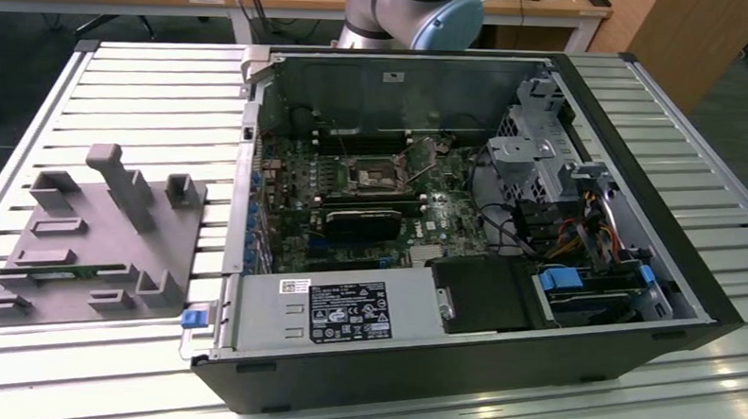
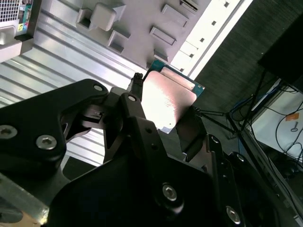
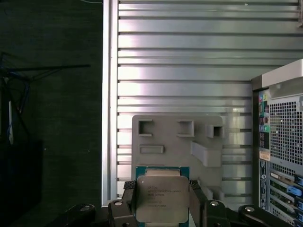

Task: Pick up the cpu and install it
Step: 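Pick up the cpu and move it towards the insertion slot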

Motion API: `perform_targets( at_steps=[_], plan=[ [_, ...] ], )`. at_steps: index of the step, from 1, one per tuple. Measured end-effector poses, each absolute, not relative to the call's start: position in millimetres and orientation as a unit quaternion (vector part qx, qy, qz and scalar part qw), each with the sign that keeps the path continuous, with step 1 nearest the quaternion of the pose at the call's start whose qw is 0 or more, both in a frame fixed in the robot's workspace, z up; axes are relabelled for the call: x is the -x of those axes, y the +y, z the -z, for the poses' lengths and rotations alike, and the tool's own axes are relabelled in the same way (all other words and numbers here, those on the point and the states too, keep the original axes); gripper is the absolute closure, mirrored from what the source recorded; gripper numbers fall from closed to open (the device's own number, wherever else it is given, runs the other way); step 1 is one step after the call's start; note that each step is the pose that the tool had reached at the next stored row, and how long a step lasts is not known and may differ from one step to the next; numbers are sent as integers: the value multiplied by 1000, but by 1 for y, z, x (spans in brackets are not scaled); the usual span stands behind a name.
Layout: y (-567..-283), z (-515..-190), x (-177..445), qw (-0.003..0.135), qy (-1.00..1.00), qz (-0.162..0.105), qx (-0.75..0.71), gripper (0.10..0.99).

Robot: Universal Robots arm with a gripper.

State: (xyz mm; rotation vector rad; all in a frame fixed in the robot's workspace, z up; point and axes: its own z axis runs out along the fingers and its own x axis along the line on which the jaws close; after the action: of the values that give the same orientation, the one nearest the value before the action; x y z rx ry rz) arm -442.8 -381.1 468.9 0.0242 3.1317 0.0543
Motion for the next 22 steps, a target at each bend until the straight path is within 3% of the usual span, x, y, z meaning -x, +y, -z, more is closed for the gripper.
perform_targets(
  at_steps=[22],
  plan=[
    [-381,-469,403,5,1000,-17,-8,553]
  ],
)
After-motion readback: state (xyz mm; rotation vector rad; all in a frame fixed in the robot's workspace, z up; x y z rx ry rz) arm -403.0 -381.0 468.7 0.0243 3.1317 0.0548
